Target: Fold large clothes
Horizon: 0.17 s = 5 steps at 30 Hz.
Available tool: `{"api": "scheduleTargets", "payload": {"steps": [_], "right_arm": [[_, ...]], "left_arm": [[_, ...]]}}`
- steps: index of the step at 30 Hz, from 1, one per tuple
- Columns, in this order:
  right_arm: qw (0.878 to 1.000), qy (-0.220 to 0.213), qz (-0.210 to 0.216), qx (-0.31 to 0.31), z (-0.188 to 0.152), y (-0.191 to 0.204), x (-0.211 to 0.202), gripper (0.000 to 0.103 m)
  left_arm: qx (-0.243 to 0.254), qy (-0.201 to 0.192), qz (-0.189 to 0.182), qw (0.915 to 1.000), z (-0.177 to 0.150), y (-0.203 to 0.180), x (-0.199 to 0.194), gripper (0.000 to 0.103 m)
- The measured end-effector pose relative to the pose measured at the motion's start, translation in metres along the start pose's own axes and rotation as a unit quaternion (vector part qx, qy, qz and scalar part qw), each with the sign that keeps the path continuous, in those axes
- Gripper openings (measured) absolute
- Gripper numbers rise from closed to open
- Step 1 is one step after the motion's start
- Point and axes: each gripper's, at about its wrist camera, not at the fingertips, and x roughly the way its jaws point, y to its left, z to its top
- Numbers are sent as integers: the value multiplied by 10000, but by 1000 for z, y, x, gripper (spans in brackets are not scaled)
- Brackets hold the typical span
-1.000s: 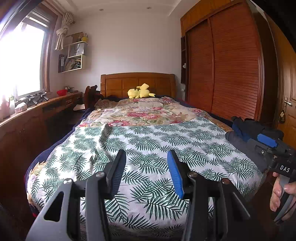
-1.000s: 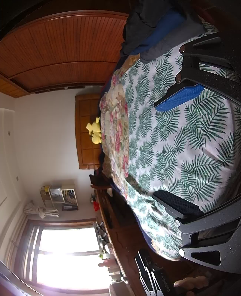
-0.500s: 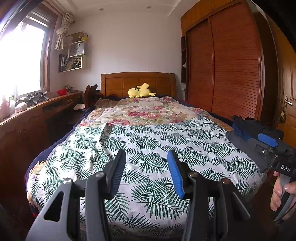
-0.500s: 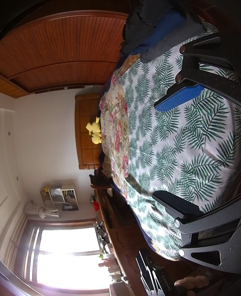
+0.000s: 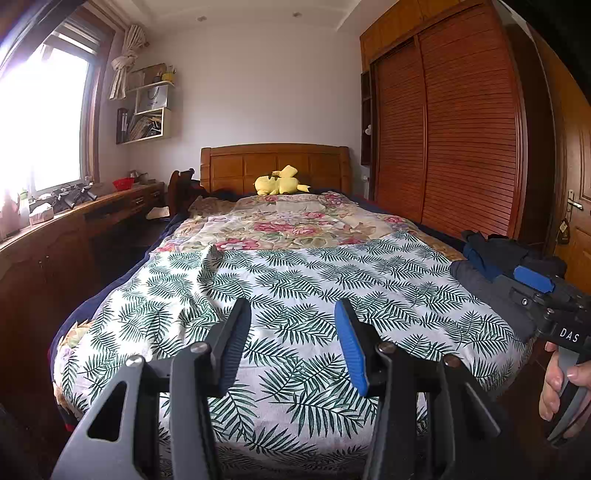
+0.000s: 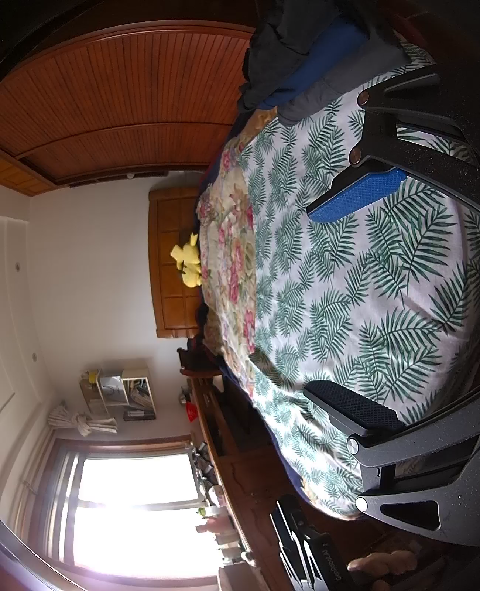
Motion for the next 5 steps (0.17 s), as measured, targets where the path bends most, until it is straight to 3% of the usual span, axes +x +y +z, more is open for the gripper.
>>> {"api": "scheduleTargets", "payload": {"steps": [5], "right_arm": [[10000,-2,-2,3,0,1,0,89]], "left_arm": [[-3,12,-3,10000,0,0,0,47]]}}
